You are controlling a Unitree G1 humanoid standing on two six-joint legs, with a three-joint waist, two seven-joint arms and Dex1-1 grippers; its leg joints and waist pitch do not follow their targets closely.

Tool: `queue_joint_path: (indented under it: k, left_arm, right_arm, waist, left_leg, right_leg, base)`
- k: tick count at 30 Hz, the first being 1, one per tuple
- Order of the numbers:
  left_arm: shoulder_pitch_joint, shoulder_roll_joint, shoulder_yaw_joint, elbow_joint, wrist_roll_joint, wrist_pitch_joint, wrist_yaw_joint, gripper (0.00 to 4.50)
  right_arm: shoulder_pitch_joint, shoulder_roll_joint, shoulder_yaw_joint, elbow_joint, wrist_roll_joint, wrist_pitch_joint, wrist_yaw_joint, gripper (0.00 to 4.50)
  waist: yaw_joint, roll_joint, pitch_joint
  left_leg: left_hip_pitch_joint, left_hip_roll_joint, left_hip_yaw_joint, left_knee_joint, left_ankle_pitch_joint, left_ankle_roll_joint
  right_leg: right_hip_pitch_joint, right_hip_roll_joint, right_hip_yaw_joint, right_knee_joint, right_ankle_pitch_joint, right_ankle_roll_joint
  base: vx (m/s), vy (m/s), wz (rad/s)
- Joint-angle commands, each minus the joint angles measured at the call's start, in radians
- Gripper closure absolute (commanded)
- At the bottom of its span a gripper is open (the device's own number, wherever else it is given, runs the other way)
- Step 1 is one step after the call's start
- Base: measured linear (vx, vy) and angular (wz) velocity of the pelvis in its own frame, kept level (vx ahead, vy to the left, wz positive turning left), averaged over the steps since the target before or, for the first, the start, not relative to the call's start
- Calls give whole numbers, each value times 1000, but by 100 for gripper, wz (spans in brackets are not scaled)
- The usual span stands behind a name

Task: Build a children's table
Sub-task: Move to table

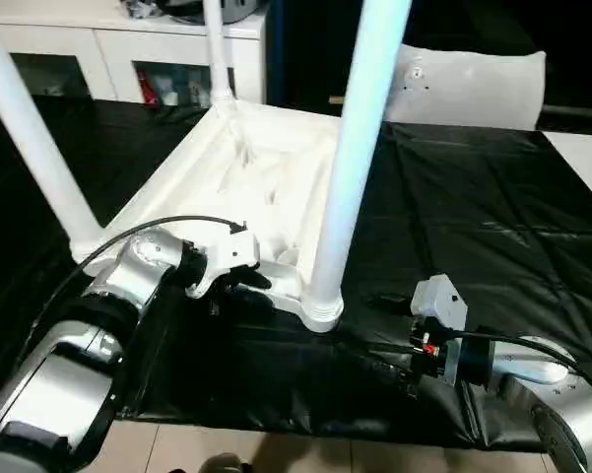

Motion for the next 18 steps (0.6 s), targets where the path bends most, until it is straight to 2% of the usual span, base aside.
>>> queue_joint_path:
  k: [1, 3, 4, 11, 12, 18]
  left_arm:
    - [-28, -12, 5, 25, 9, -21, -15, 332]
    - [-30, -14, 4, 30, 11, -23, -18, 343]
    - [-36, -20, 3, 44, 15, -30, -23, 351]
    - [-52, -49, 0, 79, 16, -26, -84, 404]
    - [-51, -49, -1, 79, 16, -24, -86, 411]
    - [-28, -37, -16, 50, 12, 86, -180, 445]
  right_arm:
    - [-8, -13, 6, -7, -6, 11, 7, 0]
    - [-9, -13, 8, -6, -7, 11, 7, 0]
    - [-11, -11, 9, -5, -8, 11, 4, 0]
    - [-4, -9, 12, -8, -11, 2, 1, 0]
    - [-4, -9, 12, -7, -11, 1, 1, 0]
    - [-20, -1, 12, 14, -18, -18, 1, 0]
  waist:
    - [2, -1, -56]
    - [3, -1, -56]
    - [1, 3, -57]
    - [2, 0, -59]
    - [1, -3, -59]
    - [-4, -3, -57]
  left_leg:
    - [17, 77, -21, -79, -147, 36]
    - [17, 79, -21, -80, -149, 33]
    - [17, 79, -21, -80, -148, 32]
    - [16, 79, -20, -77, -123, 47]
    - [14, 78, -20, -77, -116, 52]
    - [16, 79, -19, -79, -120, 58]
  right_leg:
    - [30, -106, 50, -73, 60, -261]
    - [31, -108, 50, -72, 64, -260]
    - [31, -106, 50, -71, 73, -260]
    - [34, -109, 49, -67, 135, -276]
    - [36, -109, 48, -66, 142, -276]
    - [35, -110, 48, -69, 109, -283]
  base:
    - [0, 0, 0]
    - [0, 0, 0]
    - [0, 0, 0]
    - [0, 0, 0]
    - [0, 0, 0]
    - [0, 0, 0]
